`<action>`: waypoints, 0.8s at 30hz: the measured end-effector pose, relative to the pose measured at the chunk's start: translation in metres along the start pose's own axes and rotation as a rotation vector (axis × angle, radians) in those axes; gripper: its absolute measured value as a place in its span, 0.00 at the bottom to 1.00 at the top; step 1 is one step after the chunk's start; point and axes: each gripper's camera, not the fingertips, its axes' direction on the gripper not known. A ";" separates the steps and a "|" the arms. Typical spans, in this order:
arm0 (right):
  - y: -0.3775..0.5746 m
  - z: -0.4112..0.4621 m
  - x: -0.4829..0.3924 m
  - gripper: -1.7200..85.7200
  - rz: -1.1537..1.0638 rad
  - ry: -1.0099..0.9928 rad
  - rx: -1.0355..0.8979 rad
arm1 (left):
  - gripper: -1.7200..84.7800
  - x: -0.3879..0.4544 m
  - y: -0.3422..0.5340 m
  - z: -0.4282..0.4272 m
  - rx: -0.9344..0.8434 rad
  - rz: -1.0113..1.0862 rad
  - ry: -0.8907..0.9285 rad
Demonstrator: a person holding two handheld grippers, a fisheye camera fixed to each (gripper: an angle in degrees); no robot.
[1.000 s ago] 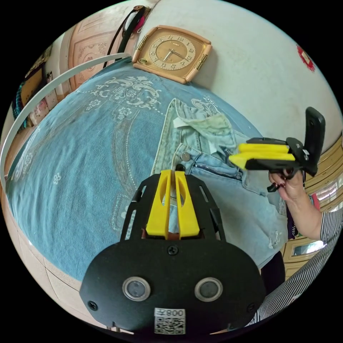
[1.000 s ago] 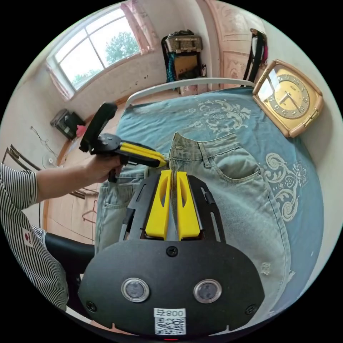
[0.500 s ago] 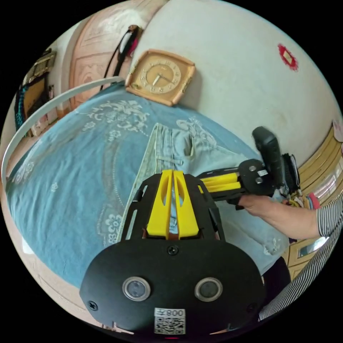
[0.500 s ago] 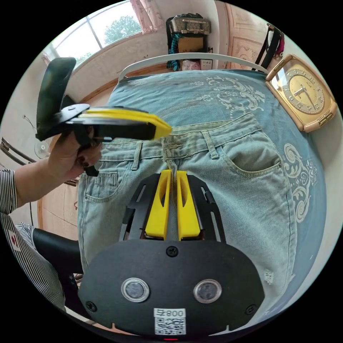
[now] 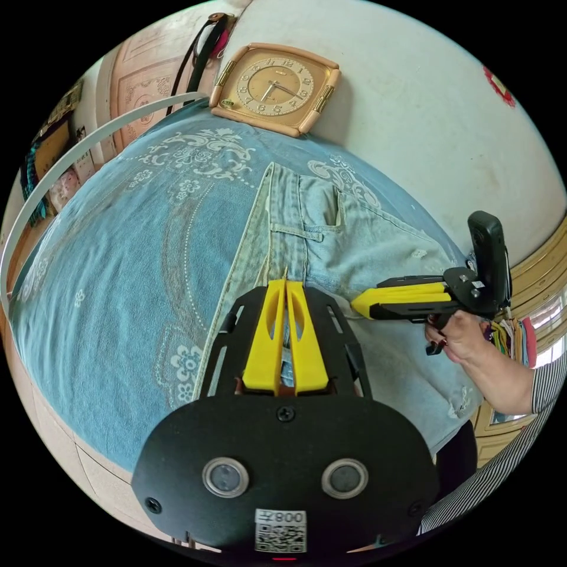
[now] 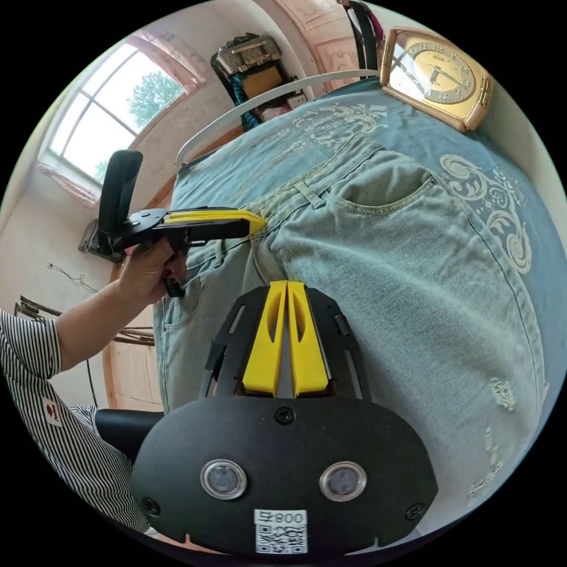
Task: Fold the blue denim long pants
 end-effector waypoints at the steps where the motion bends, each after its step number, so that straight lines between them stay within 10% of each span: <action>1: 0.001 0.001 -0.004 0.02 -0.001 0.024 -0.009 | 0.02 0.001 0.000 -0.001 0.000 0.000 0.000; 24: 0.115 -0.020 0.049 0.02 0.350 -0.082 -0.002 | 0.02 0.096 -0.016 -0.025 -0.111 0.130 -0.184</action>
